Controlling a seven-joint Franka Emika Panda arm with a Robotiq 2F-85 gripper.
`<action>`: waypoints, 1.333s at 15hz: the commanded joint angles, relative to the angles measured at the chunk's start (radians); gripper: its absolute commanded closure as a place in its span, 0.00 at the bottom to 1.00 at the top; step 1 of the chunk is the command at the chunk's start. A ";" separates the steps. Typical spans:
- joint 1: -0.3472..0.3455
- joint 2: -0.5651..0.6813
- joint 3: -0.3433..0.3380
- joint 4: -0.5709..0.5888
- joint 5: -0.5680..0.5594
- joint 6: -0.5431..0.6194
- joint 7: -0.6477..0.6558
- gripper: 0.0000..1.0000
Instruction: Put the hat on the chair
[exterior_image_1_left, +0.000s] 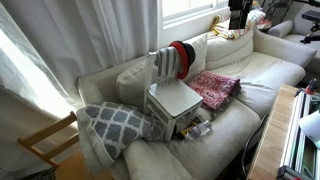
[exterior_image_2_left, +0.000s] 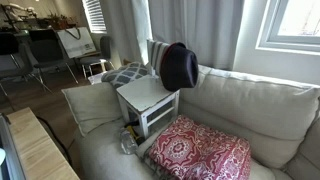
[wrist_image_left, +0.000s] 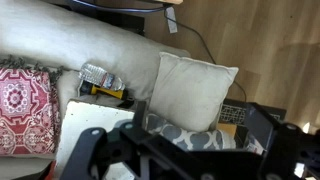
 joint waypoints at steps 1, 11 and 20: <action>-0.018 0.000 0.015 0.002 0.005 -0.004 -0.005 0.00; -0.018 0.000 0.015 0.002 0.005 -0.004 -0.005 0.00; -0.105 0.169 -0.063 0.017 -0.043 0.272 -0.162 0.00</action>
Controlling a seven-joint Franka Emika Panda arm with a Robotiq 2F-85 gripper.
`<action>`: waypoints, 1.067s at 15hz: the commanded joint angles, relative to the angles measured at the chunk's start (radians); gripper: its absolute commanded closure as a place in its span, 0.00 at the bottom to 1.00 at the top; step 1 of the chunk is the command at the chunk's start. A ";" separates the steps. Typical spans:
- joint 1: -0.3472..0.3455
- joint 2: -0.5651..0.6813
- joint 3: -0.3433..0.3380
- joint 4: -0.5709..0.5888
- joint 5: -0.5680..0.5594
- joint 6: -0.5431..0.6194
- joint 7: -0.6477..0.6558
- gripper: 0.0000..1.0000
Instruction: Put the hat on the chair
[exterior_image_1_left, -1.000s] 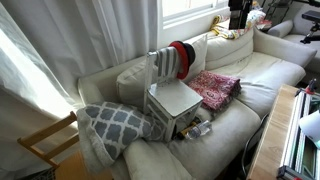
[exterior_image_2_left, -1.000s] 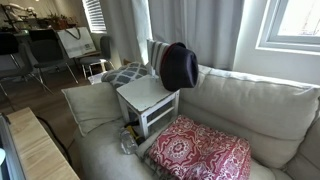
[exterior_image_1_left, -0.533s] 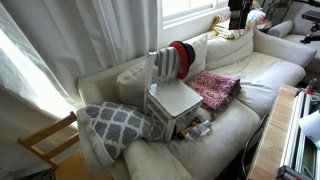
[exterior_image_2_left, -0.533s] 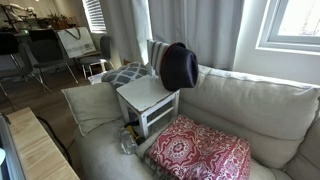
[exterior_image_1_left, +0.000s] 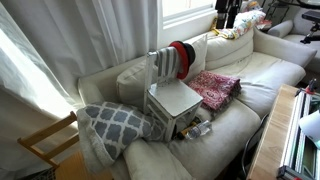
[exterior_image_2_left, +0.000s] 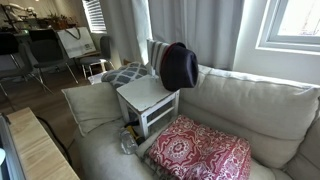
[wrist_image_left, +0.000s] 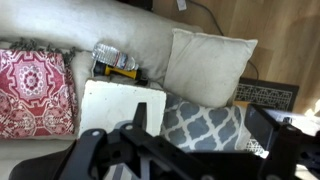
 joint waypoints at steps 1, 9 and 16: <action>-0.041 0.145 -0.048 0.025 -0.008 0.212 -0.139 0.00; -0.115 0.466 -0.114 0.144 0.110 0.470 -0.409 0.00; -0.161 0.512 -0.087 0.177 0.129 0.482 -0.430 0.00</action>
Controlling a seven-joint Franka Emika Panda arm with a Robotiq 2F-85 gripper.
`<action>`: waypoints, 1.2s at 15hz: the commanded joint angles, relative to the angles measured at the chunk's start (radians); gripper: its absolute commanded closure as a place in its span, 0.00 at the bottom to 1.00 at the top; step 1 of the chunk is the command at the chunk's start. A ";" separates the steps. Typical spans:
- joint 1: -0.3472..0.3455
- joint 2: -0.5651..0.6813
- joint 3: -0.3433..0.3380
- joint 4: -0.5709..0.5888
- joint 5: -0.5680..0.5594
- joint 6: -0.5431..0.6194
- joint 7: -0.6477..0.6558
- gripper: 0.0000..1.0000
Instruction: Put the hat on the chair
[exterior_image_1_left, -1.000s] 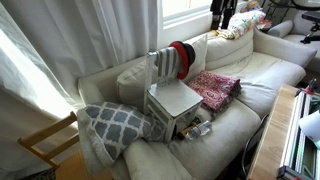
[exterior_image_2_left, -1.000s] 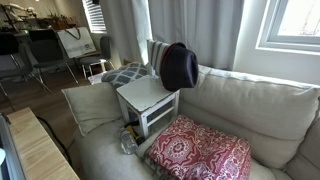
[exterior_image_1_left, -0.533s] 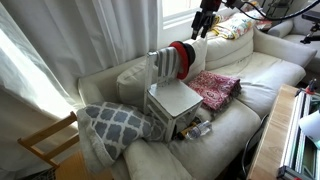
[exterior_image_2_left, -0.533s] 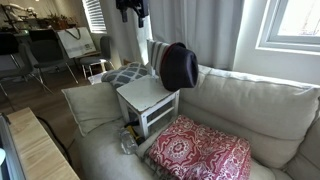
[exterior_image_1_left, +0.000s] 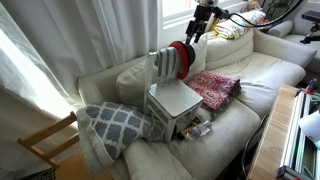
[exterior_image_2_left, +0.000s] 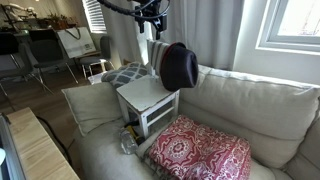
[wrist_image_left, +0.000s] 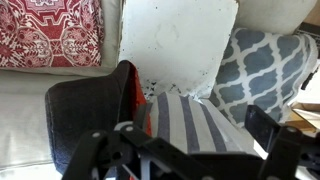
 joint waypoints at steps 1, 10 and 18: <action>-0.024 -0.001 0.027 0.002 -0.006 0.000 0.005 0.00; -0.097 0.192 0.038 0.169 0.026 0.059 0.055 0.00; -0.208 0.271 0.087 0.272 0.134 -0.020 0.003 0.00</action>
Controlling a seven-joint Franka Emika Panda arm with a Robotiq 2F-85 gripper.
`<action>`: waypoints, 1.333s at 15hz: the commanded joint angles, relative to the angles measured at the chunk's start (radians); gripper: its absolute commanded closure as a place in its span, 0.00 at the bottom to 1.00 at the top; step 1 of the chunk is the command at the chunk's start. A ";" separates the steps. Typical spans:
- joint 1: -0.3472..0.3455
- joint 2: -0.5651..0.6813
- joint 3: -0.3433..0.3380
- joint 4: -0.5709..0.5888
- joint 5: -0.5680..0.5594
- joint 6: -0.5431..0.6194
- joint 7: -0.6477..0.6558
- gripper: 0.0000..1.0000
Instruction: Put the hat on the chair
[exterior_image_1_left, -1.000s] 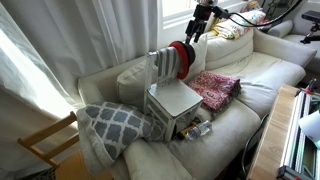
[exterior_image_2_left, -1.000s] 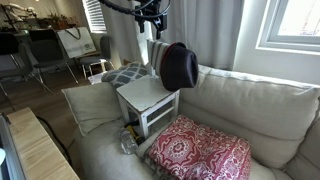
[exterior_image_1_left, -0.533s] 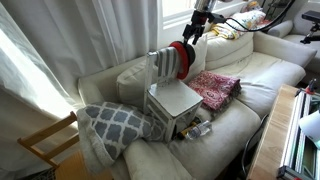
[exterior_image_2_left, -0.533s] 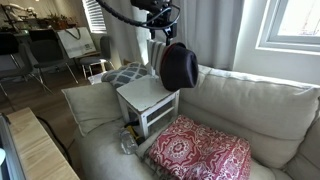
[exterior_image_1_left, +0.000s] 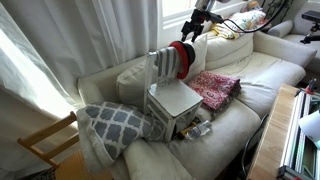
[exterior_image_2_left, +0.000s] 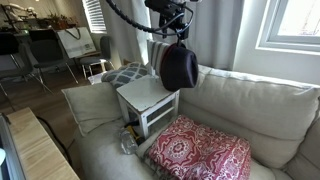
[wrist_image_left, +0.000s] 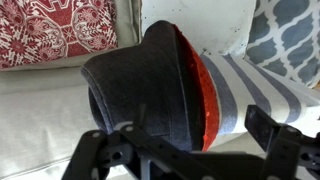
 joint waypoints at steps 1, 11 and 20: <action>-0.066 0.058 0.044 0.063 0.081 -0.056 -0.041 0.00; -0.127 0.129 0.056 0.141 0.224 -0.161 -0.115 0.50; -0.131 0.157 0.048 0.171 0.261 -0.192 -0.125 0.90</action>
